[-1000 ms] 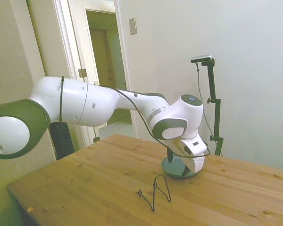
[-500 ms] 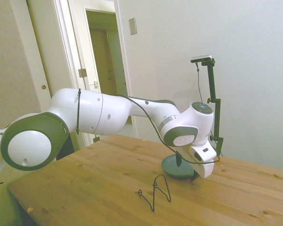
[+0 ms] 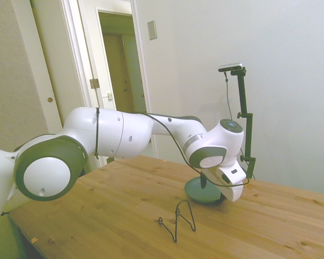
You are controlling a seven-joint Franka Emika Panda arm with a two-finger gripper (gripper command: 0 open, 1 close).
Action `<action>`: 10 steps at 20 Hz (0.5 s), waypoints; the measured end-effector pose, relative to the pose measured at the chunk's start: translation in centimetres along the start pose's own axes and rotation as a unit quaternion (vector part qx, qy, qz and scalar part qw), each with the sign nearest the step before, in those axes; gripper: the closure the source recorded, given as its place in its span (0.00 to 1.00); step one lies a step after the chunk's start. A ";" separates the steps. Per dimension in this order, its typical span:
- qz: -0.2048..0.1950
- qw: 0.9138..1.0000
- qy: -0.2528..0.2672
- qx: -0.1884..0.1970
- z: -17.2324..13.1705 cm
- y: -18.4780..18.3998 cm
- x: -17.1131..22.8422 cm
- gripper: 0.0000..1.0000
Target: Load the plate
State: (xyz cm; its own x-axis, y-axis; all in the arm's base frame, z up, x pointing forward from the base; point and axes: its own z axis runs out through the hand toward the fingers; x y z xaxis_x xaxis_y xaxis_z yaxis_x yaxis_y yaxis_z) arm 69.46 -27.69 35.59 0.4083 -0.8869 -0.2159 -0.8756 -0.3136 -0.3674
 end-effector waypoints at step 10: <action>-0.004 1.000 -0.002 -0.003 0.6 0.5 0.1 1.00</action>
State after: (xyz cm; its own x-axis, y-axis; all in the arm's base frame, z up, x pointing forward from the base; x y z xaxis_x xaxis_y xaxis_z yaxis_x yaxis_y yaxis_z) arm 69.28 -27.75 34.83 0.4161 -0.8830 -0.2170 -0.8742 -0.3228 -0.3627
